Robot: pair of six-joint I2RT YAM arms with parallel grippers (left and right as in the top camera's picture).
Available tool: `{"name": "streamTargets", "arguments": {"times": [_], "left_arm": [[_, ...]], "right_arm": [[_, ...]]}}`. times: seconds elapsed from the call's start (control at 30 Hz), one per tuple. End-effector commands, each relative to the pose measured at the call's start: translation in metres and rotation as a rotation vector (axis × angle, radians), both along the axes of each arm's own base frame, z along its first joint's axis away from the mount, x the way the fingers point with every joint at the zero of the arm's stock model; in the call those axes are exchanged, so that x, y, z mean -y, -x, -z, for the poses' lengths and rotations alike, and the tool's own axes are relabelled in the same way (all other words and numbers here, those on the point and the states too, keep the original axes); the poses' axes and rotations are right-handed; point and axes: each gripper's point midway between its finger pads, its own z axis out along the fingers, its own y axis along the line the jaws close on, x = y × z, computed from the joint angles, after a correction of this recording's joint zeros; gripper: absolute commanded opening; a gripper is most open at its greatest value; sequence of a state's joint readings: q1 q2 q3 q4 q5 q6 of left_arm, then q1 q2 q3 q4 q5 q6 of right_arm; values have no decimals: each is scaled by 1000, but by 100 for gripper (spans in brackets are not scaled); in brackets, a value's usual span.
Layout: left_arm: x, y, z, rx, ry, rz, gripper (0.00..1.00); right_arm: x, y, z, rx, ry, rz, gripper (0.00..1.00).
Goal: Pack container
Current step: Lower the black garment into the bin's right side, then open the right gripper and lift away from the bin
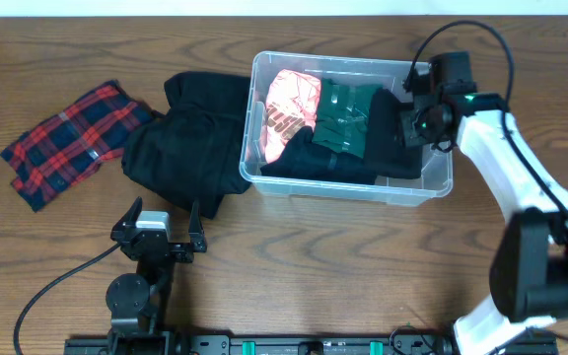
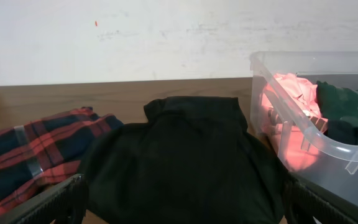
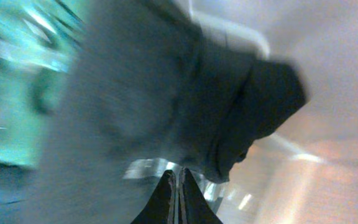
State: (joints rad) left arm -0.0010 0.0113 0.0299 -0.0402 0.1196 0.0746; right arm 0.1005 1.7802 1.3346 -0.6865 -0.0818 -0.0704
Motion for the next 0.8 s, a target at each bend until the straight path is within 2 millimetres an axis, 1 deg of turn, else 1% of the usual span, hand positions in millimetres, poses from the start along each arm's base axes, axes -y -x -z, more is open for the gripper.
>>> {"name": "streamTargets", "arguments": {"times": [0.0, 0.1, 0.2, 0.27, 0.4, 0.57, 0.63, 0.7, 0.77], "left_arm": [[0, 0, 17, -44, 9, -2, 98], [0, 0, 17, -44, 9, -2, 98], [0, 0, 17, -44, 9, -2, 98], [0, 0, 17, -44, 9, -2, 98], [0, 0, 17, -44, 9, -2, 98], [0, 0, 17, -44, 9, -2, 98], [0, 0, 17, -44, 9, -2, 98], [0, 0, 17, -44, 9, -2, 98], [0, 0, 17, -44, 9, -2, 98]], "right_arm": [[-24, -9, -65, 162, -97, -62, 3], [-30, -8, -69, 168, -125, -78, 3], [-37, -7, -60, 140, -152, -96, 2], [-44, -6, -51, 113, -165, -109, 2], [-58, -4, -23, 44, -165, -136, 2], [-78, 4, 23, -69, -151, -176, 4], [-80, 7, 40, -108, -131, -179, 4], [-78, 9, 55, -141, -104, -172, 4], [-77, 10, 61, -155, -101, -170, 3]]}}
